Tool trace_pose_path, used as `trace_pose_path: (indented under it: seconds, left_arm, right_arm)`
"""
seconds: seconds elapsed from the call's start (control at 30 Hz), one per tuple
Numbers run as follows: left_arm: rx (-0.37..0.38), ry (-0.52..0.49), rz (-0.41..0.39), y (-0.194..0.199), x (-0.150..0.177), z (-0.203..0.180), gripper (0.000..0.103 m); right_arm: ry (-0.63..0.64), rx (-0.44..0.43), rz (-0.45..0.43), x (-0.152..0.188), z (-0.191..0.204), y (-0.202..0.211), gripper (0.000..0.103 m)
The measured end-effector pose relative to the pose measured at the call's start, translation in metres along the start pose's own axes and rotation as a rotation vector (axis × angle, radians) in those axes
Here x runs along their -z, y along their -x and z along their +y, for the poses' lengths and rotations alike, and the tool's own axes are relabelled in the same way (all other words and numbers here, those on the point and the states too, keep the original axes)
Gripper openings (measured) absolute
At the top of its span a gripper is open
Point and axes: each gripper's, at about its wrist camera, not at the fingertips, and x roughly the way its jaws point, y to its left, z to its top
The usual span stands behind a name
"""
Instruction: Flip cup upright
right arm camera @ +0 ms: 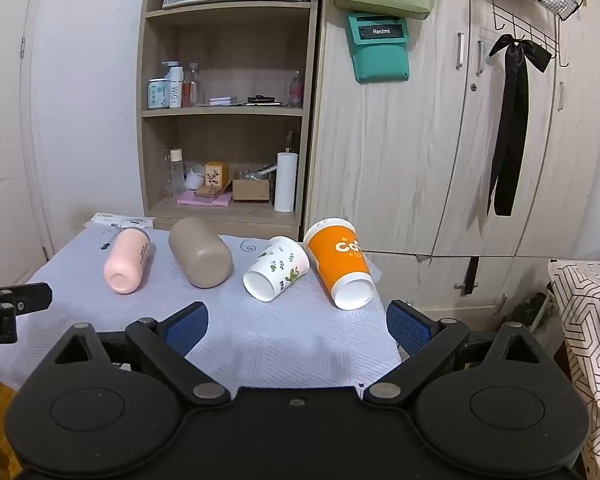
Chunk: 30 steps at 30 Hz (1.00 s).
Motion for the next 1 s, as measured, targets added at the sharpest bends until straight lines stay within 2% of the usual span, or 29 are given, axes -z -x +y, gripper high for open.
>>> trace_pose_path:
  seconds: [0.53,1.0]
  left_arm:
    - [0.029,-0.007,0.029,-0.0053,0.0033,0.003,0.103]
    - [-0.004,-0.024,0.018,-0.0032,0.0049,0.0039,0.103]
  right_arm:
    - [0.019,0.002,0.0,-0.0001,0.0032,0.0005,0.099]
    - [0.02,0.011,-0.003,0.0018,0.0056,-0.001,0.099]
